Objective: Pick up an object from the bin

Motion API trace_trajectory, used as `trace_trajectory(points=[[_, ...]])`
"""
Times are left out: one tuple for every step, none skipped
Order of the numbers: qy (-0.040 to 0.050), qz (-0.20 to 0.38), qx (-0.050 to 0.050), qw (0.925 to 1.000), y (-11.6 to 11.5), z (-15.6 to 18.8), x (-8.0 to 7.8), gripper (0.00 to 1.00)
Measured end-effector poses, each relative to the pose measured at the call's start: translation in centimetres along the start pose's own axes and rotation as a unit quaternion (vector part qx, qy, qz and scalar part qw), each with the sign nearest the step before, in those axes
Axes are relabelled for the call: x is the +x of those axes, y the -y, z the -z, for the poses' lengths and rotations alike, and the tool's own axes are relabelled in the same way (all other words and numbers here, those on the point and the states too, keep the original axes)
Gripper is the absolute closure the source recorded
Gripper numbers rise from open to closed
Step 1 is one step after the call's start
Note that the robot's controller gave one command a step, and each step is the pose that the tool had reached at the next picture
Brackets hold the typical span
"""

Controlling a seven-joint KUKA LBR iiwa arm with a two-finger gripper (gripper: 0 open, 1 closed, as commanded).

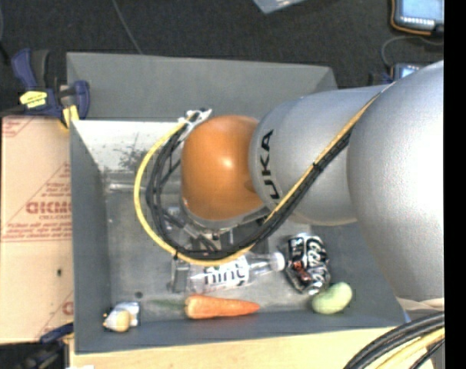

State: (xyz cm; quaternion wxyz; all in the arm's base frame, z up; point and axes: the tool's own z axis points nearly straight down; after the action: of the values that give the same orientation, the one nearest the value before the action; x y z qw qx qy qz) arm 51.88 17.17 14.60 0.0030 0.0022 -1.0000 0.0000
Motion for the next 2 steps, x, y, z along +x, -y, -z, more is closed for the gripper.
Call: trace_trajectory(points=[[0.0039,-0.002,-0.001,1.0000,0.1,0.4,-0.2,0.00],[0.0042,0.032,-0.001,0.9995,3.2,-2.3,-2.1,0.00]])
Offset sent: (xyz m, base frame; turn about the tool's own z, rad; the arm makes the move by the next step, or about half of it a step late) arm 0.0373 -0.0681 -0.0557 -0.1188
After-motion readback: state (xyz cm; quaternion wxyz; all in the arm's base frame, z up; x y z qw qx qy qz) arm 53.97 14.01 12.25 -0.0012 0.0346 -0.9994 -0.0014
